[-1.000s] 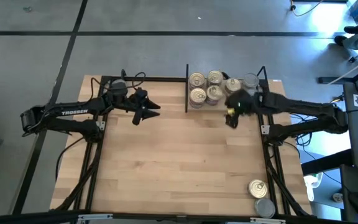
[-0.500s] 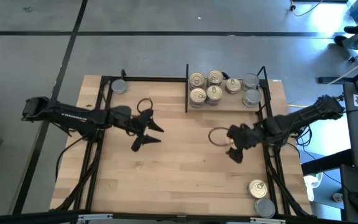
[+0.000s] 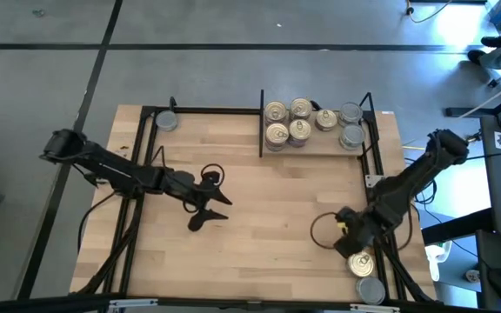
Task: Stack canned seafood by type on shelf
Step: Stack the blue tuna can on top of the blue tuna can
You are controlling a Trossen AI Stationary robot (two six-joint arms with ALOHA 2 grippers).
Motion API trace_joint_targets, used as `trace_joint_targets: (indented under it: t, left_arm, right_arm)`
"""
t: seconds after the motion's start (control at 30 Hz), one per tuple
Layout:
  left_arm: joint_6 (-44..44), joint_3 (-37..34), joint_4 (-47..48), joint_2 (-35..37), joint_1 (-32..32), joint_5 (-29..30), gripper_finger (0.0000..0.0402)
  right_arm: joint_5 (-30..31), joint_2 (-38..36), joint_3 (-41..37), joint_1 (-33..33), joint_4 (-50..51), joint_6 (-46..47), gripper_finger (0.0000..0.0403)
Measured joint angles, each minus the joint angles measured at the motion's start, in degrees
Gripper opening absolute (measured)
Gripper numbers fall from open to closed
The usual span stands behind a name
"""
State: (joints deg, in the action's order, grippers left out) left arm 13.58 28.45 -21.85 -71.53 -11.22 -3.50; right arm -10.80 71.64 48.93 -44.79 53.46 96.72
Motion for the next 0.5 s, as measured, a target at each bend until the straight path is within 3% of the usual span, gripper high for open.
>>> trace_joint_targets:
  t: [0.2, 0.5]
  left_arm:
    - [0.04, 0.00, -1.55, -1.43, -0.16, 0.21, 0.0237]
    - [-0.02, 0.00, -1.55, -1.41, 0.11, 0.82, 0.0237]
  right_arm:
    - [-6.24, 3.80, 0.02, -5.81, -5.63, 10.95, 0.0309]
    - [-11.35, 7.34, 0.02, -10.88, -14.56, 17.54, 0.0215]
